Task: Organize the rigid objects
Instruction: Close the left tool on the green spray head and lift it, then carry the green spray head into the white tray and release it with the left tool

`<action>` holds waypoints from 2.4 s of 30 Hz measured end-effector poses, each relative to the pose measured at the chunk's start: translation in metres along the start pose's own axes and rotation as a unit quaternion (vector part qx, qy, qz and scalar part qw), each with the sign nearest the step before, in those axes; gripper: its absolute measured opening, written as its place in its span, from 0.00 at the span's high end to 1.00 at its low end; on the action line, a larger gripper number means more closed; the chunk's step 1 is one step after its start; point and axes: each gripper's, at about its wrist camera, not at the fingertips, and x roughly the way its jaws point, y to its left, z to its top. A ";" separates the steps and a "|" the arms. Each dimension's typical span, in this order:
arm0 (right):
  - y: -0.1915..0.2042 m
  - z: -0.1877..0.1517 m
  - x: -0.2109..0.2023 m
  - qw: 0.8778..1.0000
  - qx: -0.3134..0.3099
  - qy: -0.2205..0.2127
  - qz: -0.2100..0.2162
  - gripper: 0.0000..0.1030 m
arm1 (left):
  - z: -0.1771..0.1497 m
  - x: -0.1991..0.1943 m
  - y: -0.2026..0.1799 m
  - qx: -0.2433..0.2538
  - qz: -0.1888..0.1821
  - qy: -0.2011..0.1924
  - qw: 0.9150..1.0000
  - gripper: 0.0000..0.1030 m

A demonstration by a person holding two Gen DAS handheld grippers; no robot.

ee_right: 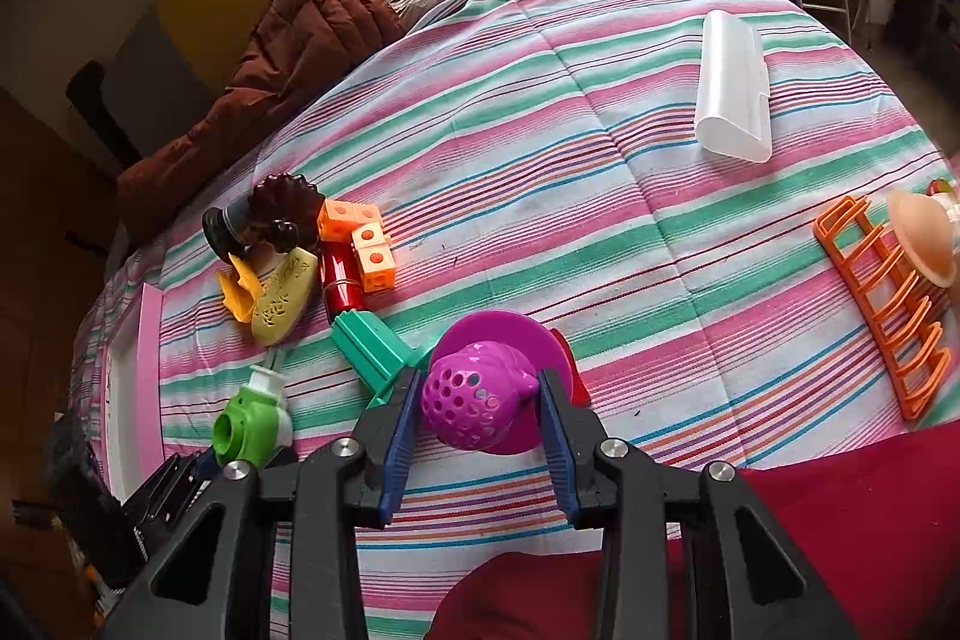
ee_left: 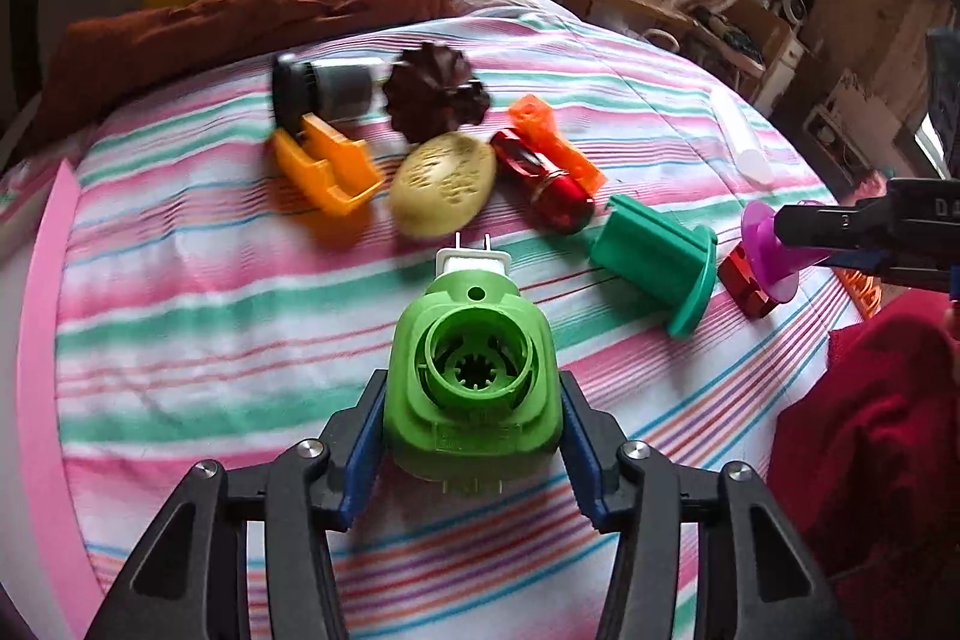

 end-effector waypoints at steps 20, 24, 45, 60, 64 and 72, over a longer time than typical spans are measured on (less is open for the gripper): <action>0.000 0.002 0.000 1.000 -0.001 0.000 -0.006 0.63 | -0.036 -0.096 0.082 -0.059 0.003 -0.082 0.995 0.49; 0.001 0.001 0.000 1.000 -0.004 0.000 -0.009 0.63 | -0.032 -0.118 0.110 -0.077 0.013 -0.099 0.992 0.49; 0.087 -0.012 -0.014 0.995 -0.097 -0.018 0.004 0.63 | 0.007 -0.086 0.303 -0.178 0.152 -0.018 0.972 0.49; 0.183 -0.042 0.000 0.983 -0.158 0.006 0.097 0.63 | 0.018 -0.062 0.336 -0.194 0.150 0.012 0.969 0.48; 0.198 -0.050 0.010 0.980 -0.165 0.020 0.110 0.63 | 0.017 -0.070 0.334 -0.206 0.147 0.013 0.967 0.48; 0.232 -0.062 0.024 0.973 -0.183 0.039 0.136 0.62 | -0.007 -0.118 0.323 -0.217 0.130 -0.063 0.965 0.48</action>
